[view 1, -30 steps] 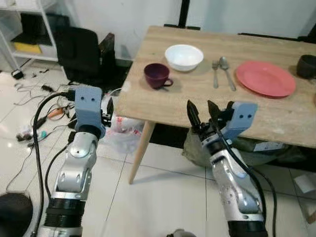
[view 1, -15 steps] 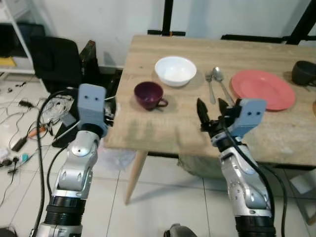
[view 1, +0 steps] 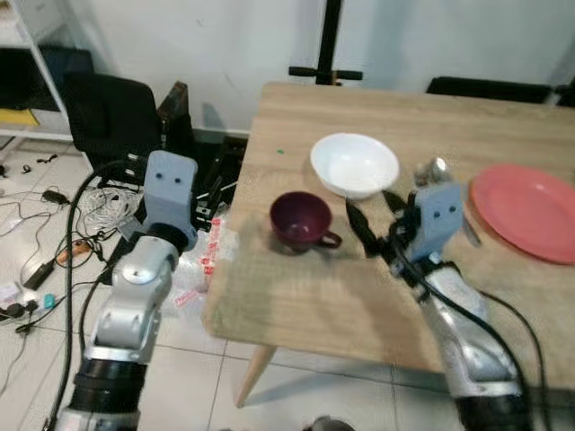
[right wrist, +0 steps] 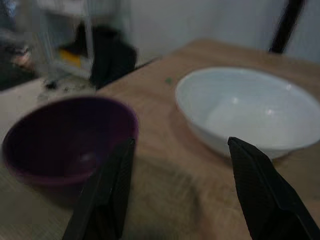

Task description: Setting the table

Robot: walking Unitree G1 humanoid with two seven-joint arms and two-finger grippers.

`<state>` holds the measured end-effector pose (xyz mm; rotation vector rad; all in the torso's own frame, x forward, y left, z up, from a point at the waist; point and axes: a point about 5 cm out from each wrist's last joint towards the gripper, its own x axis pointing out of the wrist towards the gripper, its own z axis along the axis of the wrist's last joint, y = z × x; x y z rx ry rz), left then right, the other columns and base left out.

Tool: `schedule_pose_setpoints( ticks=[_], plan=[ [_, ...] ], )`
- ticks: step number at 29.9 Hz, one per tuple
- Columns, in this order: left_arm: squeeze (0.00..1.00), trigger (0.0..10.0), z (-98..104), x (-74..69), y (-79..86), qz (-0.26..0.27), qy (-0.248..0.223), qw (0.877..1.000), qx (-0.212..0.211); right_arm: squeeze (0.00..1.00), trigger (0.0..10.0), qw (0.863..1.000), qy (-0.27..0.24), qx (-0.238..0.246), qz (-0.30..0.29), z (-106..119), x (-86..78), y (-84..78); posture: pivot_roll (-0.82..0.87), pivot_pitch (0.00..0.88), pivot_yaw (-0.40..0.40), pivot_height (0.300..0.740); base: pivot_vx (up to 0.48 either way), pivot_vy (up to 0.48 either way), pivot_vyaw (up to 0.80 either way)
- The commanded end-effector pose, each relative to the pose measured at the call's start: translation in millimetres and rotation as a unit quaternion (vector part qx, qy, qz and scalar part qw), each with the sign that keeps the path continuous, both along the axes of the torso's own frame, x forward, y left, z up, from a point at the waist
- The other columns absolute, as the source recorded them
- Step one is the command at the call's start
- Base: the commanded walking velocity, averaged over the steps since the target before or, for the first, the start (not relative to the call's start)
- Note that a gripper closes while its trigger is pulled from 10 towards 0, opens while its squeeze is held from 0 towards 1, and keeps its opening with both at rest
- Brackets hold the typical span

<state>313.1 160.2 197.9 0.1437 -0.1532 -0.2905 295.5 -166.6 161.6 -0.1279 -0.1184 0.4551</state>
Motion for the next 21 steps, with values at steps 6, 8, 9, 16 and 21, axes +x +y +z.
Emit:
schedule_pose_setpoints(
  ticks=[6,8,9,16,21],
  plan=[
    [0.00,10.0,17,-5.4,14.6,-0.104,0.019,0.994,0.020,0.00,10.0,0.996,0.013,-0.079,0.038,-8,5.4,-5.3,-0.12,0.000,0.065,0.740,0.000,0.000,0.00],
    [0.00,10.0,22,-5.1,19.1,-0.116,0.017,0.993,0.030,0.00,10.0,0.995,0.010,-0.087,0.037,-6,9.6,-8.8,-0.11,0.000,0.065,0.740,0.000,0.000,0.00],
    [0.00,10.0,24,-5.2,20.9,-0.123,0.017,0.992,0.036,0.00,10.0,0.995,0.009,-0.091,0.039,-3,11.6,-11.3,-0.11,0.000,0.065,0.740,0.000,0.000,0.00],
    [0.00,10.0,27,-5.7,23.6,-0.151,0.028,0.986,0.068,1.00,10.0,0.988,0.013,-0.125,0.086,10,14.3,-29.5,-0.11,0.000,0.062,0.740,0.000,0.000,0.00],
    [0.00,10.0,26,-4.0,19.0,-0.169,0.035,0.982,0.069,1.00,10.0,0.984,0.013,-0.139,0.114,16,18.0,-34.0,-0.11,0.000,0.059,0.740,0.000,0.000,0.00]
  ],
)
